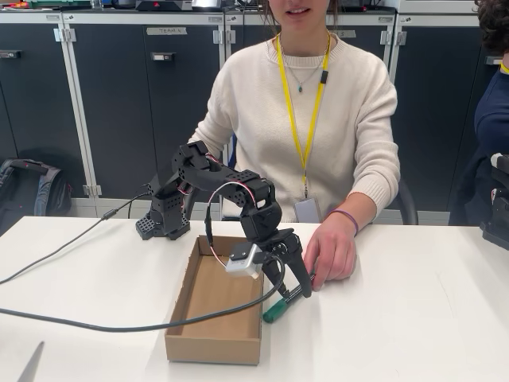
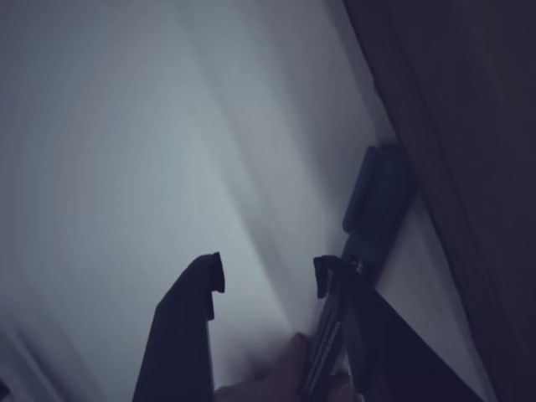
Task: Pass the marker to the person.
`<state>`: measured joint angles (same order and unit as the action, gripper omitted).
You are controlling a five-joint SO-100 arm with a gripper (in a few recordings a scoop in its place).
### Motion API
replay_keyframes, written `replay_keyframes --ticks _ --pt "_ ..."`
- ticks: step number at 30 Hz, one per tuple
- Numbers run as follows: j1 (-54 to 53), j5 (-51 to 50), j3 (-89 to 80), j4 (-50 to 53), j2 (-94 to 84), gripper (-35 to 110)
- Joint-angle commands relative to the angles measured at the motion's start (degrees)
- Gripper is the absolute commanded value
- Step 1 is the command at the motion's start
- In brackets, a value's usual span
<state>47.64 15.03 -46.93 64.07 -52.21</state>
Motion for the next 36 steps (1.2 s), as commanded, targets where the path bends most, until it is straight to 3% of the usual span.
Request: replay_keyframes --ticks 1,12,21,36 --pt "0.18 -1.85 3.6 1.76 -6.59 24" --pt "0.44 -13.45 -1.41 5.45 -9.23 24" --pt "-1.49 -15.38 -5.36 8.35 -8.09 24" --pt "-5.98 -15.82 -3.52 3.16 -0.44 24"
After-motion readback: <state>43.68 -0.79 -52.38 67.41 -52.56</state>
